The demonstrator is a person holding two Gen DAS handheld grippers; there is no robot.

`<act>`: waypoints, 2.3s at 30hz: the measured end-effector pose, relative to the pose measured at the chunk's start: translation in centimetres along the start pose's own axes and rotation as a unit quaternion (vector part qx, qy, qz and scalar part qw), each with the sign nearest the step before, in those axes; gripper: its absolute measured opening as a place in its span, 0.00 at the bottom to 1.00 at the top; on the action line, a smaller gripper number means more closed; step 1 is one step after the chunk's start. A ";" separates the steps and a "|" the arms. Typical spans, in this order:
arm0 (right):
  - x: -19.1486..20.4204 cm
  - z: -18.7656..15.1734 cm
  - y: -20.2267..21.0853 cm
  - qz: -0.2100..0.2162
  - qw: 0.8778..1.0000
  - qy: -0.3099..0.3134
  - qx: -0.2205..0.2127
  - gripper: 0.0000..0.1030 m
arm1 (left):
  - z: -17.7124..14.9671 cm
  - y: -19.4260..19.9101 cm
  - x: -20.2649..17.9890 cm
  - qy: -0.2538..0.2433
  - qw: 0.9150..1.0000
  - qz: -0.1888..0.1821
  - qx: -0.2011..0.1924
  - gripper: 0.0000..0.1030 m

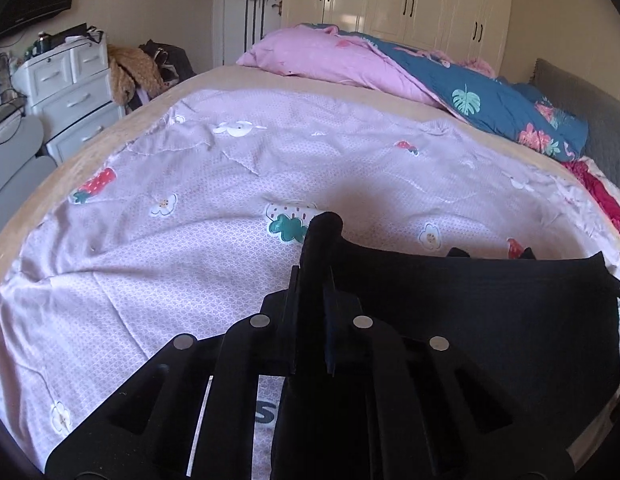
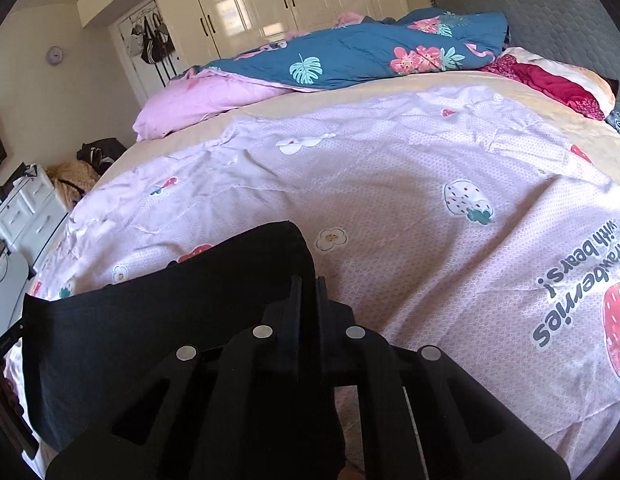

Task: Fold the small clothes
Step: 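Grasp the folded shirt's edge with both grippers and lift it, then fold the lifted edge over onto the shirt and open both grippers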

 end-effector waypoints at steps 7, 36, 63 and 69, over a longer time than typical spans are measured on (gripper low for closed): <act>-0.7 -0.6 -0.7 -0.012 1.000 -0.009 0.011 0.05 | -1.4 -1.8 0.3 0.001 1.000 0.002 0.027 0.04; 1.3 -0.8 3.2 -0.034 0.999 0.006 -0.014 0.61 | -1.7 1.9 1.2 -0.011 0.999 0.037 0.026 0.74; 16.8 -6.1 9.6 0.121 0.981 0.149 -0.012 0.95 | -4.9 8.9 2.9 0.027 0.999 0.020 0.038 0.91; 19.3 -7.3 10.5 0.143 0.975 0.170 -0.010 0.95 | -4.6 9.6 4.6 0.038 0.998 0.033 0.030 0.91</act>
Point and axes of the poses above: each gripper's, at about its wrist camera, not at the fingertips, and y roughly against the way its jaws point, x to its left, z to its top, the point moved 7 cm from there along -y, roughly the way its jaws point, and after that the axes turned 6 degrees about -x, right-handed, at the moved point
